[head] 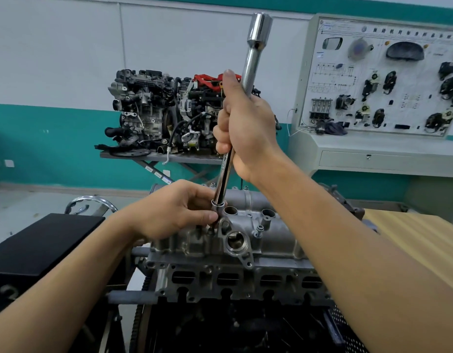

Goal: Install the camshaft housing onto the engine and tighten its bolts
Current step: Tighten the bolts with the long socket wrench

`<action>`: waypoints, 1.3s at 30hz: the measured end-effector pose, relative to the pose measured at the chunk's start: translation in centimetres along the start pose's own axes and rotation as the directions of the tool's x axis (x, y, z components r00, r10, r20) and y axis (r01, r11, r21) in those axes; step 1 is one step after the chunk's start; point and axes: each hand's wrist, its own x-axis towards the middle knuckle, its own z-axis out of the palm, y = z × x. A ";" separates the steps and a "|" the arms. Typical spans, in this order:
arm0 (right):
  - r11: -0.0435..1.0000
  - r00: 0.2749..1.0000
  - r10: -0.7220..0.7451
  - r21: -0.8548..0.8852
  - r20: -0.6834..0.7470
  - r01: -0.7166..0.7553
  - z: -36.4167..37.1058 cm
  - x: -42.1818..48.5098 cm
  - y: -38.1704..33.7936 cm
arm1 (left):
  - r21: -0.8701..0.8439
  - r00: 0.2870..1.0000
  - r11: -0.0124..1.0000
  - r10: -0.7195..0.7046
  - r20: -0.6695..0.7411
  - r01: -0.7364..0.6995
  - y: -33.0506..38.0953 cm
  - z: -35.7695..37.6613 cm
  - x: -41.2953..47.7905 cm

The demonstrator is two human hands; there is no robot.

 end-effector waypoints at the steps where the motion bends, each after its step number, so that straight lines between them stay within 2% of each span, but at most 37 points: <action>1: 1.000 0.999 0.005 -0.005 -0.038 -0.005 0.0 0.2 -0.1 | -0.004 1.000 1.000 0.004 -0.008 -0.004 0.0 -0.1 0.1; 7: 0.998 0.991 -0.039 -0.047 -0.131 0.033 -0.9 1.7 -3.3 | -0.072 0.985 0.992 0.095 -0.147 -0.106 2.1 -0.3 1.2; 12: 0.987 0.988 -0.045 -0.157 -0.148 0.022 -4.0 1.2 -4.4 | 0.007 0.990 0.994 0.107 -0.096 -0.106 4.0 3.1 4.6; 17: 0.993 0.989 -0.017 -0.115 -0.147 0.000 -6.1 0.5 -3.9 | 0.023 0.994 0.996 0.090 -0.061 -0.088 3.8 4.5 5.8; 27: 0.995 0.998 -0.014 -0.102 -0.056 0.008 -6.0 0.0 -2.9 | -0.065 0.994 0.997 0.032 -0.107 -0.039 2.8 5.2 4.7; 39: 0.995 0.997 0.072 -0.070 0.041 -0.069 -6.6 1.0 -3.0 | -0.088 0.989 0.996 0.016 -0.149 -0.029 2.9 5.6 4.9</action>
